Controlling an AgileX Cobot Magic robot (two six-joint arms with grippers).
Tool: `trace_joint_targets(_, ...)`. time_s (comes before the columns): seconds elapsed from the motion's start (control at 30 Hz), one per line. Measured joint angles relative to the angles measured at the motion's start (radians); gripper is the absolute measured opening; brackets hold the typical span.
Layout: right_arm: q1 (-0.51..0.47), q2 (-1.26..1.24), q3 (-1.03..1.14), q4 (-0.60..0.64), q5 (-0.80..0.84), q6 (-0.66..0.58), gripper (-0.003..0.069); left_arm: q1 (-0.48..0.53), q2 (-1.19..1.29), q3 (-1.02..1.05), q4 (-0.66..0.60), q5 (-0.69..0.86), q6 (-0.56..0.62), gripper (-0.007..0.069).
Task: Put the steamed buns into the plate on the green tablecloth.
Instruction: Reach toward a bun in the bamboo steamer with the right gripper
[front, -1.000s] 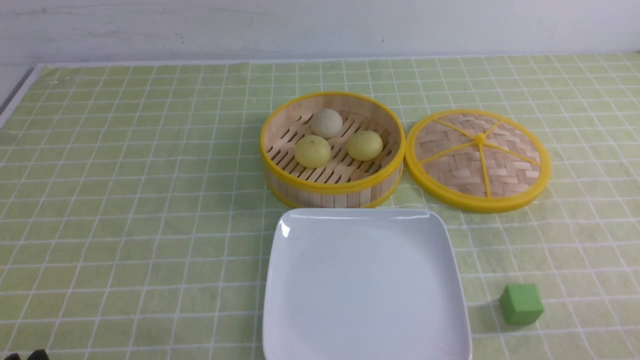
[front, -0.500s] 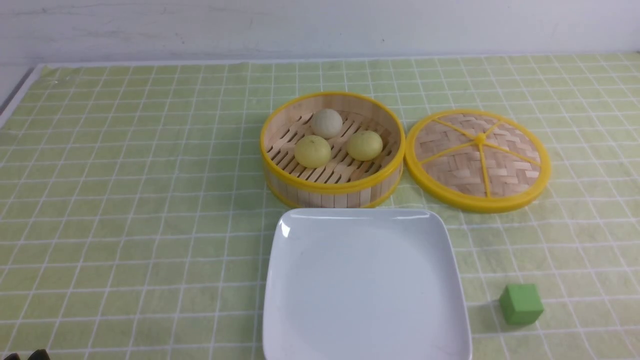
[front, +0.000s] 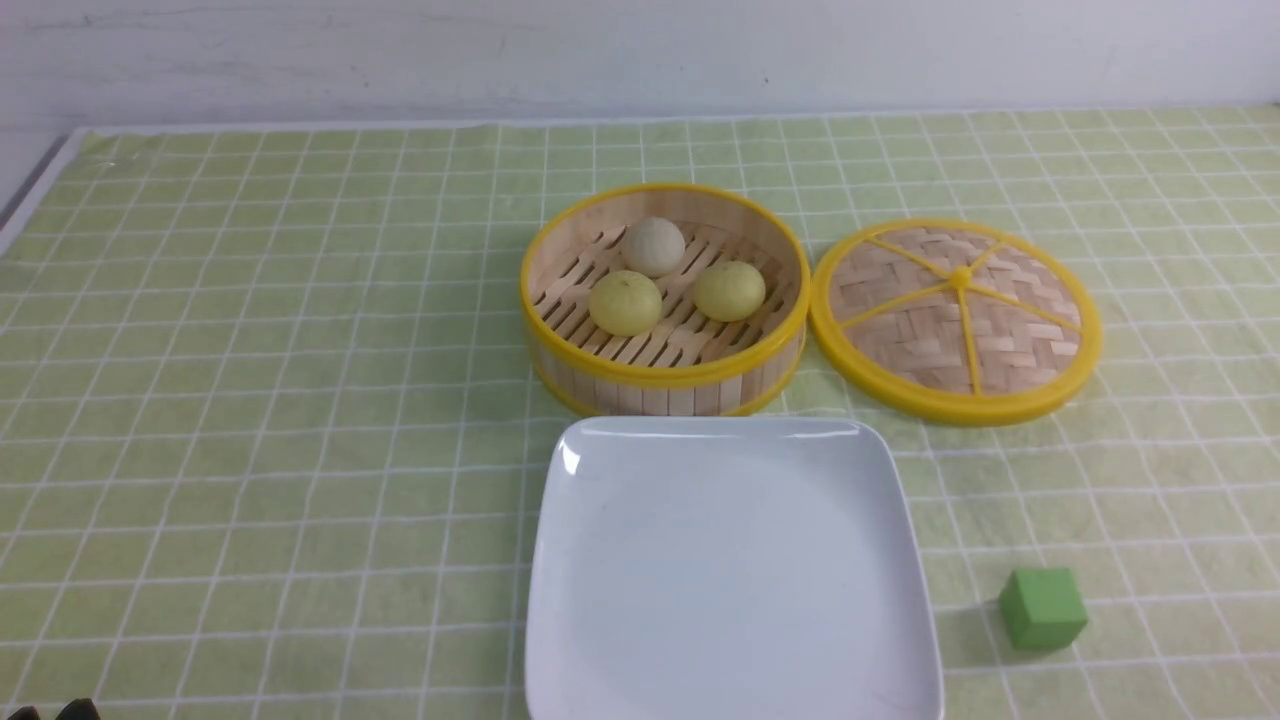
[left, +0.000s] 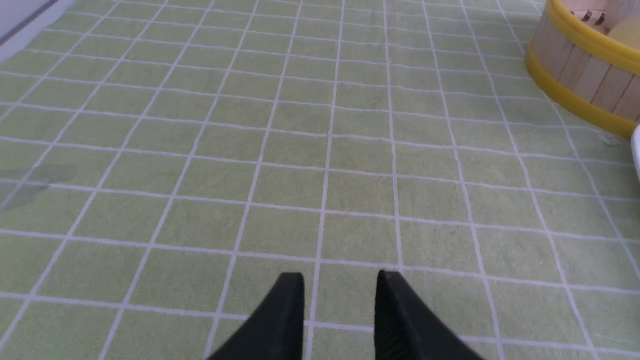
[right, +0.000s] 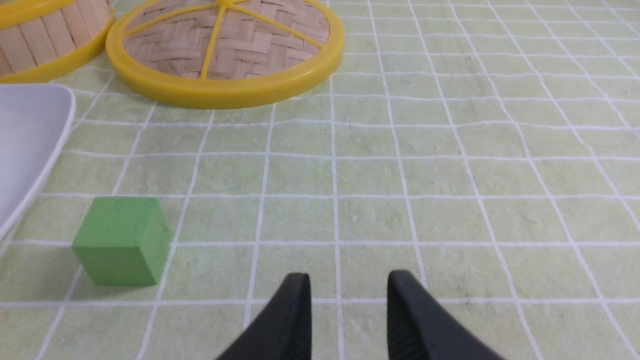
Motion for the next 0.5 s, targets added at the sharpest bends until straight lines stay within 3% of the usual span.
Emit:
trace_joint_targets(0.17, 0.000, 0.000, 0.002, 0.184, -0.006, 0.131, 0.0240, 0.000, 0.000, 0.000, -0.246, -0.007, -0.197, 0.0237)
trace_joint_targets(0.23, 0.000, 0.000, 0.005, 0.358, -0.005, 0.249, 0.0240, 0.000, 0.000, 0.002, -0.435, -0.008, -0.351, 0.0237)
trace_joint_targets(0.27, 0.000, 0.000, 0.006, 0.384, -0.005, 0.266, 0.0240, 0.000, 0.000, 0.002, -0.449, -0.008, -0.373, 0.0237)
trace_joint_targets(0.33, 0.000, 0.000, 0.007, 0.536, -0.005, 0.339, 0.0240, 0.000, 0.000, 0.002, -0.602, -0.011, -0.493, 0.0237)
trace_joint_targets(0.5, 0.000, 0.000, 0.007, 0.626, -0.041, 0.349, 0.0240, 0.000, 0.000, 0.003, -0.645, -0.038, -0.540, 0.0237)
